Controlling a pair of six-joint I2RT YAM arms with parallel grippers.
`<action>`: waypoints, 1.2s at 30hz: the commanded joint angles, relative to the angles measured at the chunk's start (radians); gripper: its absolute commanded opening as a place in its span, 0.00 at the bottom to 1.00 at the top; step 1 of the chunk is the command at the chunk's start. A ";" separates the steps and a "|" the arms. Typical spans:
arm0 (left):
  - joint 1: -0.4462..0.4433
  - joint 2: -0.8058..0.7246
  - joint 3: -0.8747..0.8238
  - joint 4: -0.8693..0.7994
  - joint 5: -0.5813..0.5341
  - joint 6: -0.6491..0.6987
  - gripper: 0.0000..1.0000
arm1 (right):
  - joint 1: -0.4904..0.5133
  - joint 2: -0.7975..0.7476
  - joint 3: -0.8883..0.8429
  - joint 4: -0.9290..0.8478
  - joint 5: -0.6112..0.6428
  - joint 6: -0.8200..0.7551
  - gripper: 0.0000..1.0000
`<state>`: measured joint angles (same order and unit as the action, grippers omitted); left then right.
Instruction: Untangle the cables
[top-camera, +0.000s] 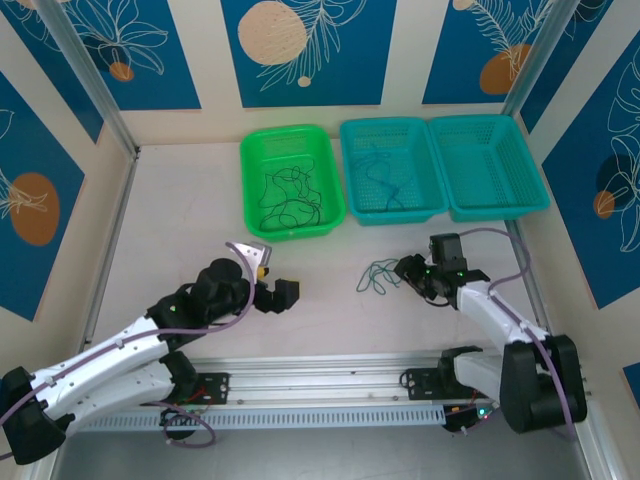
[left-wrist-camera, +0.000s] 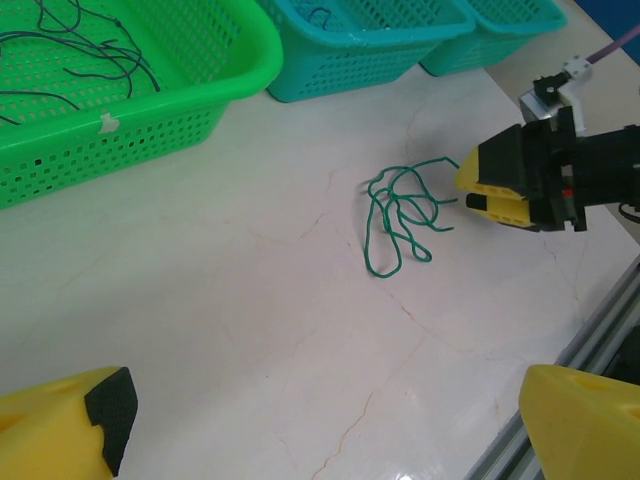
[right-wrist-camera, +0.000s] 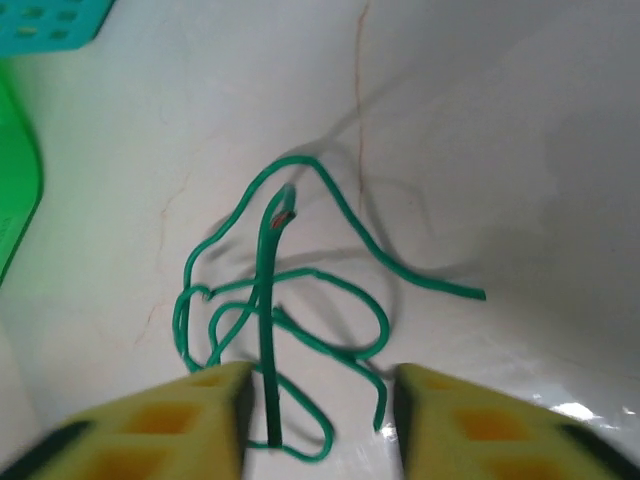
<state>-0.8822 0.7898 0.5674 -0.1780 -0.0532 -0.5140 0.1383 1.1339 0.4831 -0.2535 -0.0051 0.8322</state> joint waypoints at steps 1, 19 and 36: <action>-0.008 -0.016 -0.009 -0.023 0.004 0.001 0.98 | 0.006 0.051 0.069 0.024 0.015 -0.019 0.15; -0.008 0.057 -0.011 0.053 0.054 -0.010 0.98 | 0.359 -0.399 0.141 -0.058 0.145 -0.220 0.00; -0.008 0.360 0.015 0.420 0.330 -0.115 0.87 | 0.566 -0.357 0.196 0.051 0.019 -0.197 0.00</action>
<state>-0.8822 1.1130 0.5495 0.1921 0.2253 -0.6476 0.6899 0.7784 0.6277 -0.2462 0.0284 0.6163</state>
